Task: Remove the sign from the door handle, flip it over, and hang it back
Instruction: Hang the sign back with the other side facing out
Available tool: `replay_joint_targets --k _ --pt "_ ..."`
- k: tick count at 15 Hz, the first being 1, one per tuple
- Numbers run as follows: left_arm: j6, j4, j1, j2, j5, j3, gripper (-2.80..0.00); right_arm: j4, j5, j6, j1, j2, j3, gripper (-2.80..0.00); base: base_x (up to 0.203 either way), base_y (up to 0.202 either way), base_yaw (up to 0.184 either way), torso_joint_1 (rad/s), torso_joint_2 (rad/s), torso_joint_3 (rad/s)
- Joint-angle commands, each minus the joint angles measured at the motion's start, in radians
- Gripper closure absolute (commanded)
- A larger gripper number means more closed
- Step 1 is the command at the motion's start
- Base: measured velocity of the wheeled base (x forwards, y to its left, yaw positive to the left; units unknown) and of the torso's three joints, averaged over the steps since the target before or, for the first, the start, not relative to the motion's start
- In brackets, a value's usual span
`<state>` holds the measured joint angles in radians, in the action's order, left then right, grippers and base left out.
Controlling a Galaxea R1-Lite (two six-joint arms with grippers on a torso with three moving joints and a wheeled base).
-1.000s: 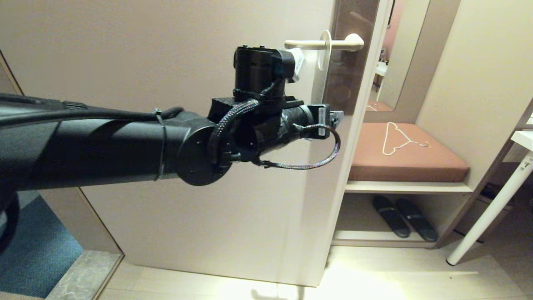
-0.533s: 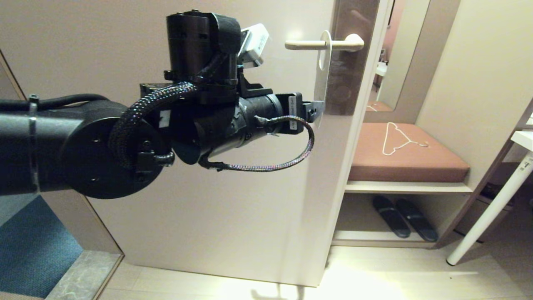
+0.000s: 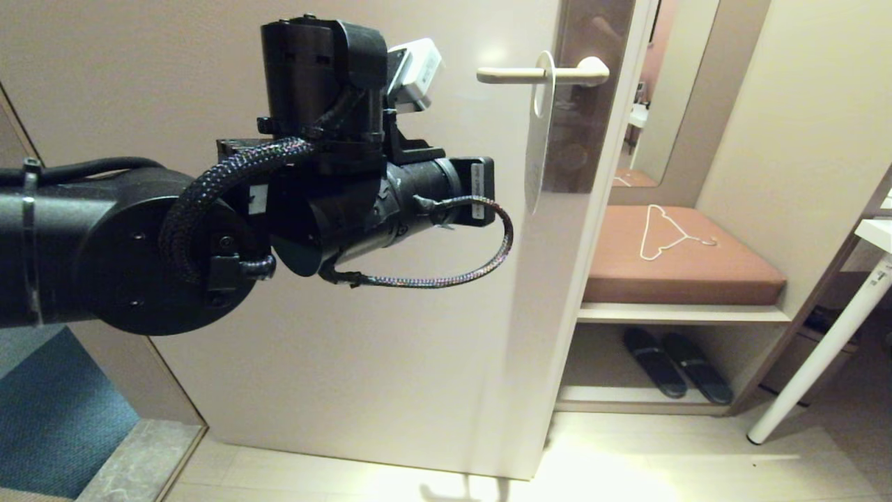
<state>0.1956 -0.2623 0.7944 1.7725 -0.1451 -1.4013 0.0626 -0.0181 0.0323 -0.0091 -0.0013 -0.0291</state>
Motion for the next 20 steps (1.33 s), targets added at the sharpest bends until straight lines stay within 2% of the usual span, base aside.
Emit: replay_joint_targets --k 1,3,6,11,14,17,20 --pt "-0.001 -0.003 -0.014 0.022 0.000 -0.004 0.00 0.000 0.000 0.000 0.000 0.001 0.000 0.00 0.000 0.000 0.000 0.000 0.00 0.000" --pt "-0.024 -0.003 -0.041 0.047 0.001 -0.024 0.00 0.000 0.000 0.000 0.000 0.001 0.001 0.00 0.000 0.000 0.000 0.000 0.00 0.000" --pt "-0.042 -0.026 -0.045 0.087 0.001 -0.051 0.00 0.000 0.000 0.000 0.000 0.001 0.000 0.00 0.000 0.000 0.000 0.000 0.00 0.000" --pt "-0.072 -0.070 -0.037 0.240 0.003 -0.253 0.00 0.000 0.000 0.000 0.000 0.001 0.002 0.00 0.000 0.000 0.000 0.000 0.00 0.000" --pt "-0.073 -0.069 0.026 0.320 0.004 -0.361 0.00 0.000 0.000 0.000 0.000 0.001 0.000 0.00 0.000 0.000 0.000 0.000 0.00 0.000" --pt "-0.073 -0.072 0.094 0.371 0.006 -0.413 0.00 0.000 0.000 0.000 0.000 0.001 0.000 0.00 0.000 0.000 0.000 0.000 0.00 0.000" --pt "-0.079 -0.071 0.117 0.413 0.008 -0.451 0.00 0.000 0.000 0.000 0.000 0.001 0.000 0.00 0.000 0.000 0.000 0.000 0.00 0.000"
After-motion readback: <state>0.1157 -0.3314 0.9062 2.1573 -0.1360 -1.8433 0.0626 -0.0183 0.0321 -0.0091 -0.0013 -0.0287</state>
